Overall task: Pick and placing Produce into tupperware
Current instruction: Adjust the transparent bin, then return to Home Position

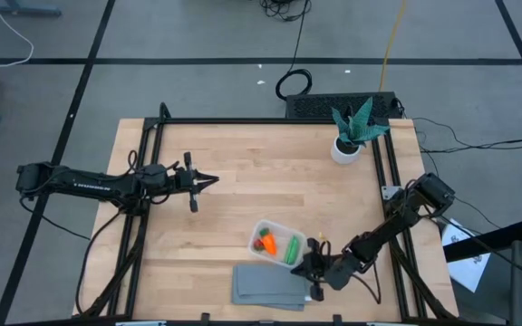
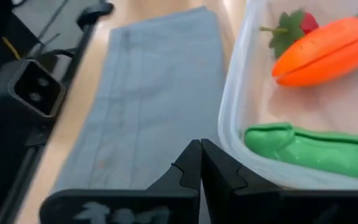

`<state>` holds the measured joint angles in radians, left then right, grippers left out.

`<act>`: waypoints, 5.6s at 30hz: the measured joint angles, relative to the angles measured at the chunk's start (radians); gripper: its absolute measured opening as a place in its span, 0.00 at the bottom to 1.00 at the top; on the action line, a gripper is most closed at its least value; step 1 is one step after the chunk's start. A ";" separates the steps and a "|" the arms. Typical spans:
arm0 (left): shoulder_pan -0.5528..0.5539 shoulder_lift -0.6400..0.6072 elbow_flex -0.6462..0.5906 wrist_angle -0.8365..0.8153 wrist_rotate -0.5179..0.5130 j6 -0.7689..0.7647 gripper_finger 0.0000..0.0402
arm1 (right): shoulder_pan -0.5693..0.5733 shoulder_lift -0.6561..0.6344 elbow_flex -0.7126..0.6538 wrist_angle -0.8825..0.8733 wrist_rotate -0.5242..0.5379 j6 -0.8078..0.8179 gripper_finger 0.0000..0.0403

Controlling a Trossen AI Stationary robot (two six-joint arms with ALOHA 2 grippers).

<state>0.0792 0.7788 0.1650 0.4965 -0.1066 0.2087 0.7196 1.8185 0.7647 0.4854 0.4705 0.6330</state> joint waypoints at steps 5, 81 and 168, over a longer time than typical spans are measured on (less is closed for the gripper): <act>0.000 0.000 0.000 0.000 0.000 0.006 0.06 | -0.012 0.000 -0.001 -0.005 0.005 0.003 0.00; 0.000 0.000 0.000 -0.031 0.000 0.019 0.06 | -0.154 -0.001 -0.040 0.033 0.058 0.091 0.00; -0.237 -0.409 0.000 -0.297 -0.226 0.098 0.00 | -0.610 -1.285 -0.578 0.089 -0.077 -0.685 0.00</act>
<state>-0.1575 0.3695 0.1650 0.1995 -0.3329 0.3066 0.1100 0.5330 0.1862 0.5749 0.3937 -0.0517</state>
